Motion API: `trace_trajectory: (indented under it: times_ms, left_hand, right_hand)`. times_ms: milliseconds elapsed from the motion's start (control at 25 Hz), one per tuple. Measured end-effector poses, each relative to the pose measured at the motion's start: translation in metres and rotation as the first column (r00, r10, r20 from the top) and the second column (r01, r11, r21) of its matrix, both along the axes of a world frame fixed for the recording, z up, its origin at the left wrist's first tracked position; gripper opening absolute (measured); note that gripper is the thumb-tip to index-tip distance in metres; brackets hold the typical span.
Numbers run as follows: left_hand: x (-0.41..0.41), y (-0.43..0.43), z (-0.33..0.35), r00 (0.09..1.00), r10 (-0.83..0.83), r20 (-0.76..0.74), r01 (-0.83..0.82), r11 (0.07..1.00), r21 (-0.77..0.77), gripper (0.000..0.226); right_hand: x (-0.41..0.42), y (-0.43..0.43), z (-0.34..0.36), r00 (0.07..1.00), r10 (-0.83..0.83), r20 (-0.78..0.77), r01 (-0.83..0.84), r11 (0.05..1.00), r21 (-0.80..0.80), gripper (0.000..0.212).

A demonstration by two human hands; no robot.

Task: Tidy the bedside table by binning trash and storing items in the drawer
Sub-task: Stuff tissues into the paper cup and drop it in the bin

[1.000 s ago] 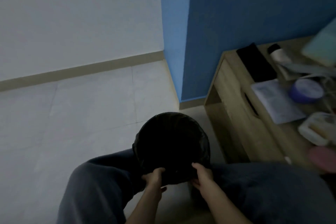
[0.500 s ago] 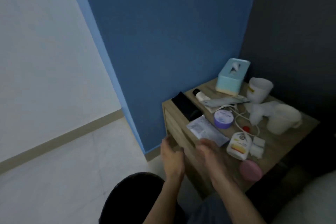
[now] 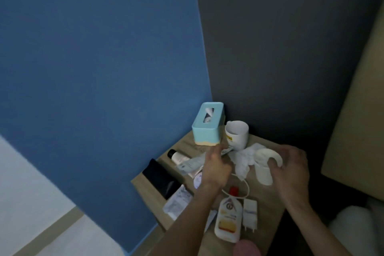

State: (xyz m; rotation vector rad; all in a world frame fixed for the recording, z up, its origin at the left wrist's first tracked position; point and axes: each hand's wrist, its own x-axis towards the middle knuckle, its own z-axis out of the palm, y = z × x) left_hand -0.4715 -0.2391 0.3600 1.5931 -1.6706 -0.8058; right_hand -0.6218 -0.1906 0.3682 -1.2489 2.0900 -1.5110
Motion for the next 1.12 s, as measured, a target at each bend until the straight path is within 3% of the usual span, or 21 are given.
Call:
trace_trajectory:
  times_ms: [120, 200, 320, 440, 520, 680, 760, 840, 920, 1120]
  left_hand:
    - [-0.022, -0.02, -0.008, 0.971, -0.167, 0.174, 0.152, 0.984, 0.097, 0.043]
    - [-0.034, -0.03, -0.016, 0.911, -0.277, 0.305, 0.226, 0.955, 0.193, 0.046]
    - [-0.044, -0.043, -0.033, 0.817, -0.373, 0.439, 0.259, 0.919, 0.297, 0.058]
    - [-0.052, -0.049, -0.056, 0.722, -0.438, 0.536, 0.3, 0.896, 0.328, 0.072]
    - [-0.057, -0.045, -0.068, 0.682, -0.414, 0.603, 0.283, 0.91, 0.304, 0.071]
    - [-0.064, -0.04, -0.072, 0.643, -0.207, 0.737, 0.178, 0.977, 0.119, 0.038]
    - [-0.061, -0.04, -0.064, 0.718, -0.128, 0.684, 0.143, 0.989, 0.035, 0.039]
    - [-0.058, -0.038, -0.051, 0.866, -0.08, 0.493, 0.103, 0.994, -0.02, 0.035]
    - [-0.048, -0.032, -0.032, 0.957, -0.032, 0.289, 0.057, 0.995, -0.079, 0.035]
    - [0.02, -0.002, 0.025, 0.993, 0.073, -0.091, -0.095, 0.959, -0.266, 0.036]
  right_hand:
    - [-0.014, -0.023, -0.014, 0.97, 0.153, -0.19, -0.118, 0.976, 0.182, 0.065]
    - [-0.018, -0.035, -0.028, 0.943, 0.276, -0.183, -0.205, 0.92, 0.335, 0.073]
    - [-0.018, -0.045, -0.046, 0.936, 0.335, -0.113, -0.27, 0.884, 0.383, 0.066]
    - [-0.019, -0.046, -0.055, 0.939, 0.291, -0.183, -0.221, 0.918, 0.328, 0.056]
    - [-0.019, -0.048, -0.057, 0.944, 0.271, -0.189, -0.201, 0.925, 0.322, 0.055]
    - [-0.026, -0.049, -0.055, 0.953, 0.269, -0.139, -0.216, 0.926, 0.308, 0.057]
    - [-0.028, -0.046, -0.049, 0.959, 0.257, -0.117, -0.214, 0.933, 0.288, 0.059]
    - [-0.026, -0.041, -0.038, 0.96, 0.25, -0.123, -0.209, 0.938, 0.277, 0.06]
    - [-0.016, -0.038, -0.023, 0.95, 0.277, -0.146, -0.241, 0.944, 0.224, 0.06]
    - [0.044, -0.037, 0.03, 0.885, 0.443, -0.143, -0.431, 0.896, 0.106, 0.063]
